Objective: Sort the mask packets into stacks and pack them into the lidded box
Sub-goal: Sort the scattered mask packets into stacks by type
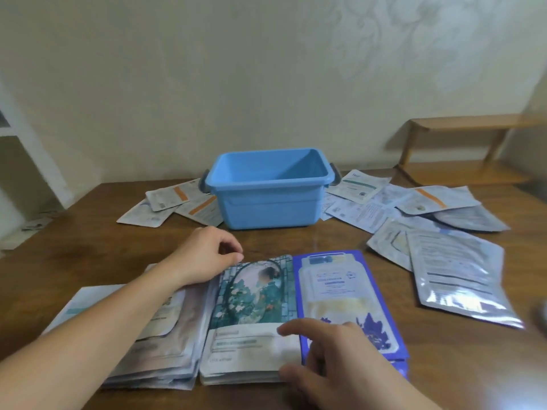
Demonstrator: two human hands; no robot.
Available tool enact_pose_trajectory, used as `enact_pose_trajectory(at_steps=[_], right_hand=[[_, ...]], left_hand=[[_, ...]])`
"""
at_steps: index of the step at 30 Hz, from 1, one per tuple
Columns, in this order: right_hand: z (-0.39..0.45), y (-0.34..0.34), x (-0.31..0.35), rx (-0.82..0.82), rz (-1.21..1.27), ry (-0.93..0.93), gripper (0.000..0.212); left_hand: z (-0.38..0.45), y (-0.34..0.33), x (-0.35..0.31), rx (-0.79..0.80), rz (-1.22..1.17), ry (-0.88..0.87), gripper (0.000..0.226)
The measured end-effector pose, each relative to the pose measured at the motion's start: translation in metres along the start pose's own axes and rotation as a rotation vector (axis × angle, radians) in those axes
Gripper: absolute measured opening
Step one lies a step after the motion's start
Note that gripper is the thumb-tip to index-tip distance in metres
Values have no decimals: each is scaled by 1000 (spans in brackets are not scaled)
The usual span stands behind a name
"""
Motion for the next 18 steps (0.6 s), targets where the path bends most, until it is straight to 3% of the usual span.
enact_pose_trajectory(at_steps=[4,9,11,14,16,18], right_hand=[[-10,50,-2,-98,15,31,32],[-20,142,-54,-312,-170,-65,25],[-21,182,-86,-403,-345,-148,25],[-19,242,-132,-508,-841,-245,22],[-12,267,-160,-487,-1054,-257,10],[-2,277,-185,-388,-1162,-254,13]], left_hand=[[6,10,-47,-66,-3,-120,3],[35,-26,-139,50,-47,-299,4],[54,-50,-175,107,-18,-344,11],[84,-84,-229,165,10,-401,18],[101,-108,-261,197,24,-415,28],[114,-130,-290,224,32,-424,39]])
Point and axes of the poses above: each hand's wrist, its own z-axis towards the middle knuckle, its own y-axis out of the back of the hand, x = y × z, the point moved 10 cm from there along z, towards the middle knuckle
